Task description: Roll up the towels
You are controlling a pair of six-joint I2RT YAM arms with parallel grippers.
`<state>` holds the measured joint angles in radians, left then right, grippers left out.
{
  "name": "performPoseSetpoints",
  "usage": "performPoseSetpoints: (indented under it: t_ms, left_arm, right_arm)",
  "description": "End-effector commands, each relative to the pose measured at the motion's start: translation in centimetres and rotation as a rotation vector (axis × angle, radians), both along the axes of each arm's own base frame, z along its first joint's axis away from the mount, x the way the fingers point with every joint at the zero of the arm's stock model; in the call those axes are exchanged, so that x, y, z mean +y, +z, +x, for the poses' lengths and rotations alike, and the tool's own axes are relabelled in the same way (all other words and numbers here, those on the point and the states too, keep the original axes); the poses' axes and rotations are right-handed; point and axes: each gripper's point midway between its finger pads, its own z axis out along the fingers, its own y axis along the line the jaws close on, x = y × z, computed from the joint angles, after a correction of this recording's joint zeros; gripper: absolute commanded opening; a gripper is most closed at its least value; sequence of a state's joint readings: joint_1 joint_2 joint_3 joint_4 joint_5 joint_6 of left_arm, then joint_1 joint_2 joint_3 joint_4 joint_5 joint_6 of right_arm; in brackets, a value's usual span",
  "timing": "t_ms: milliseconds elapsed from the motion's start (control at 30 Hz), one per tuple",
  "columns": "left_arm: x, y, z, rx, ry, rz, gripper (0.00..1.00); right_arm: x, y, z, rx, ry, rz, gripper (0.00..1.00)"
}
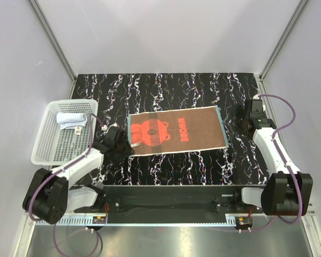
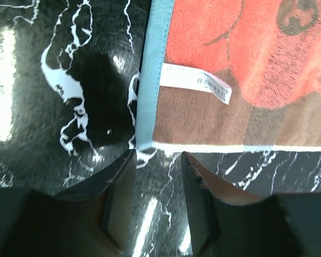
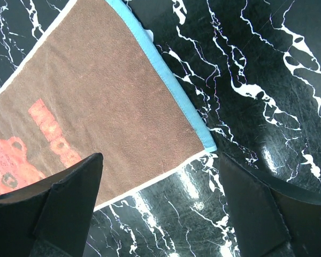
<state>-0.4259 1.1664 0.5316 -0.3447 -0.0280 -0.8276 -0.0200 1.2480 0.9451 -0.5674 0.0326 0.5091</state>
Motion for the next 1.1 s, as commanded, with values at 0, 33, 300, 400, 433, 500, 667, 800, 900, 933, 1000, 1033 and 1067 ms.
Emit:
performPoseSetpoints:
  t_ms: [0, 33, 300, 400, 433, 500, 667, 800, 900, 933, 1000, 1033, 1067]
  left_arm:
    - [-1.1, 0.4, 1.8, -0.044, 0.011, -0.040, 0.42]
    - [-1.1, 0.1, 1.8, -0.034, 0.016, -0.033, 0.40]
    - [0.6, -1.5, 1.0, 0.031, 0.073, 0.048, 0.31]
    - [0.6, -1.7, 1.1, 0.034, 0.072, 0.050, 0.27]
    - [0.6, -1.9, 1.0, 0.037, 0.070, 0.051, 0.22]
    - [0.5, -1.9, 1.2, 0.030, 0.067, 0.052, 0.15]
    - [0.7, -0.7, 1.7, 0.022, 0.053, 0.076, 0.00]
    - [2.4, 0.5, 1.8, 0.034, 0.095, 0.103, 0.00]
    - [3.9, 1.2, 2.0, 0.033, 0.117, 0.104, 0.00]
    - [4.4, 1.3, 2.1, 0.032, 0.123, 0.109, 0.00]
    - [4.8, 1.4, 2.1, 0.035, 0.133, 0.109, 0.00]
    - [5.0, 1.4, 2.1, 0.032, 0.134, 0.108, 0.00]
    - [5.3, 1.4, 2.3, 0.027, 0.146, 0.102, 0.00]
  right_arm:
    - [0.3, 0.8, 0.1, -0.041, 0.012, 0.017, 0.95]
    - [0.4, 0.6, 0.0, -0.036, 0.017, 0.014, 0.95]
    - [0.3, 0.1, 0.0, -0.022, 0.020, 0.007, 0.95]
    - [0.3, 0.1, 0.0, -0.019, 0.022, 0.006, 0.95]
    - [0.2, 0.1, 0.1, -0.020, 0.027, 0.002, 0.95]
    - [0.2, -0.1, -0.1, -0.012, 0.033, -0.004, 0.95]
    - [1.0, -1.4, -0.9, 0.029, 0.073, 0.029, 0.92]
    - [0.8, -4.2, -2.1, 0.151, 0.051, 0.028, 0.92]
    - [1.5, -5.0, -2.4, 0.180, 0.047, 0.075, 0.88]
    - [1.8, -5.0, -2.3, 0.183, 0.047, 0.092, 0.87]
    - [2.0, -5.7, -2.4, 0.209, 0.030, 0.111, 0.82]
    - [2.2, -6.2, -2.7, 0.228, 0.032, 0.123, 0.80]
    - [2.4, -6.6, -2.8, 0.235, 0.037, 0.133, 0.77]
